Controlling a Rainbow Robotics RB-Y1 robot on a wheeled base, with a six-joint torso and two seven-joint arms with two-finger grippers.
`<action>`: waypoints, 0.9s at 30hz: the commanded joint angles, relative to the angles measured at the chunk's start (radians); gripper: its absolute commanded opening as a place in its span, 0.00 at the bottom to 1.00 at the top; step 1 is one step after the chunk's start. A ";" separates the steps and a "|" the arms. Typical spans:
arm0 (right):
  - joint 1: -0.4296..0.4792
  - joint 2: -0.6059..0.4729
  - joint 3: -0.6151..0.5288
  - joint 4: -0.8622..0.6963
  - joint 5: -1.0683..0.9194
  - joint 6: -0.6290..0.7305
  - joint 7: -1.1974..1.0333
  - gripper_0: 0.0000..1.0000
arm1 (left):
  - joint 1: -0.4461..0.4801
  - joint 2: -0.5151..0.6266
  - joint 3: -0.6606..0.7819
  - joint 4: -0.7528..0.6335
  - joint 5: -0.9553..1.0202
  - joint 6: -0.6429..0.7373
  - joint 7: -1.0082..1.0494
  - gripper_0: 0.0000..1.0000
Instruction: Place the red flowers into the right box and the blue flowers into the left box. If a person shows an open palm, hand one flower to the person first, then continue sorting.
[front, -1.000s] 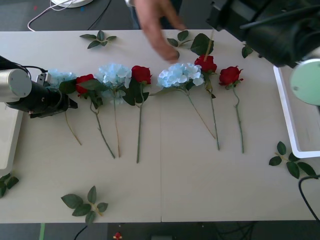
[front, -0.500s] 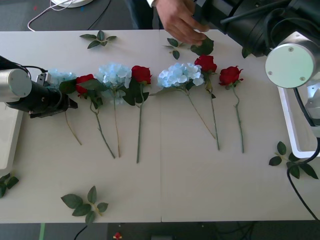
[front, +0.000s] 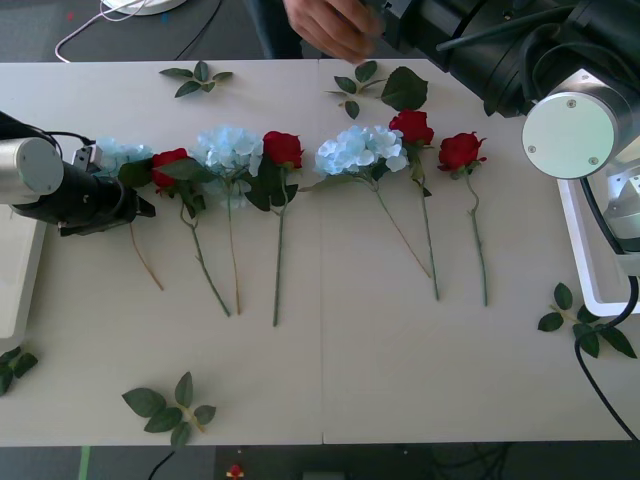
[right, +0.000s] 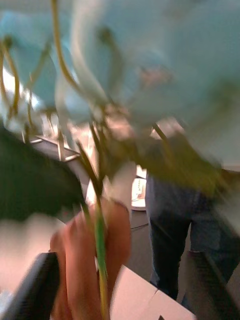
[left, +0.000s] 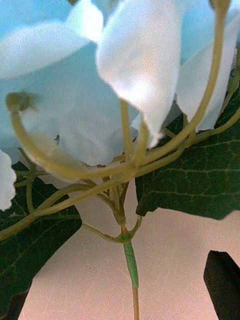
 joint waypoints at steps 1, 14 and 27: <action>-0.032 0.005 0.006 -0.008 -0.014 -0.013 -0.019 1.00 | -0.013 -0.023 -0.024 0.017 -0.010 -0.013 0.016 1.00; 0.080 -0.087 -0.083 -0.040 -0.149 0.258 -0.168 1.00 | -0.013 -0.023 -0.024 0.017 -0.010 -0.013 0.016 0.00; 0.235 -0.199 -0.115 -0.026 0.135 0.640 -0.557 1.00 | -0.013 -0.023 -0.024 0.017 -0.010 -0.013 0.016 0.00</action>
